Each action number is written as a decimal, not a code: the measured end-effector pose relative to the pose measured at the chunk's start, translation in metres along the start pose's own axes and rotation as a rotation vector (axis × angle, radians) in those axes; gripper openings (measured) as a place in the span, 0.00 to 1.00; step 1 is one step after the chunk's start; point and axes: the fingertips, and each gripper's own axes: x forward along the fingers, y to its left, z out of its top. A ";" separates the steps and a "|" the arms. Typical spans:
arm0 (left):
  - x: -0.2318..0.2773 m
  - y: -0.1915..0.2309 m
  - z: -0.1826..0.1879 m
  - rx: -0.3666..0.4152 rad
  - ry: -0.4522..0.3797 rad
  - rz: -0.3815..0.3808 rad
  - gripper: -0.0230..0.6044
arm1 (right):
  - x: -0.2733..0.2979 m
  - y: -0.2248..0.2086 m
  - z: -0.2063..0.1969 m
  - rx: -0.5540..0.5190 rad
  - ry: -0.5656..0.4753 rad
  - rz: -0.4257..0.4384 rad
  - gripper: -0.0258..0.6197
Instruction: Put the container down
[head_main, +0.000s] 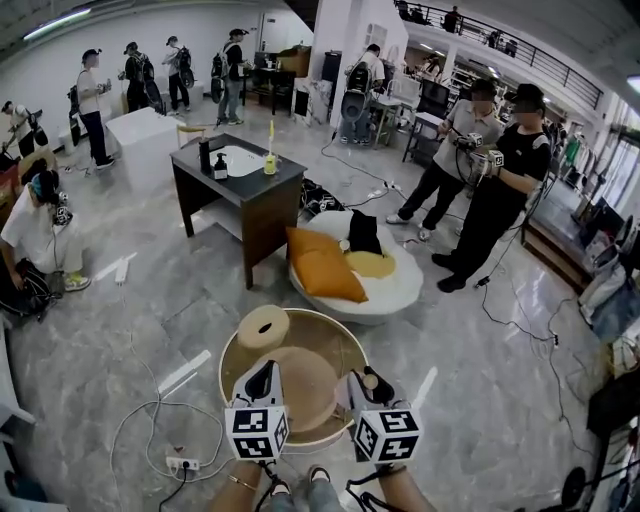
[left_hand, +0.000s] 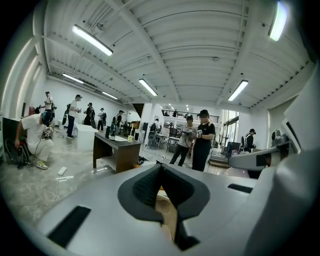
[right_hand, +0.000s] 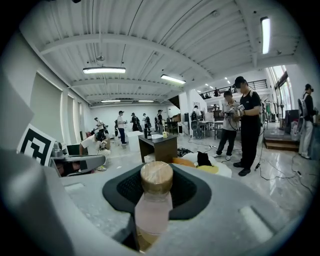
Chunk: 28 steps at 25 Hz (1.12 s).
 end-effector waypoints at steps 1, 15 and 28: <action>0.003 -0.001 -0.001 0.001 0.005 0.002 0.04 | 0.003 -0.002 0.000 0.002 0.003 0.004 0.22; 0.041 -0.027 -0.038 0.015 0.102 -0.036 0.04 | 0.021 -0.043 -0.024 0.044 0.053 -0.019 0.23; 0.077 -0.037 -0.114 -0.009 0.203 -0.087 0.04 | 0.046 -0.082 -0.085 0.106 0.119 -0.076 0.23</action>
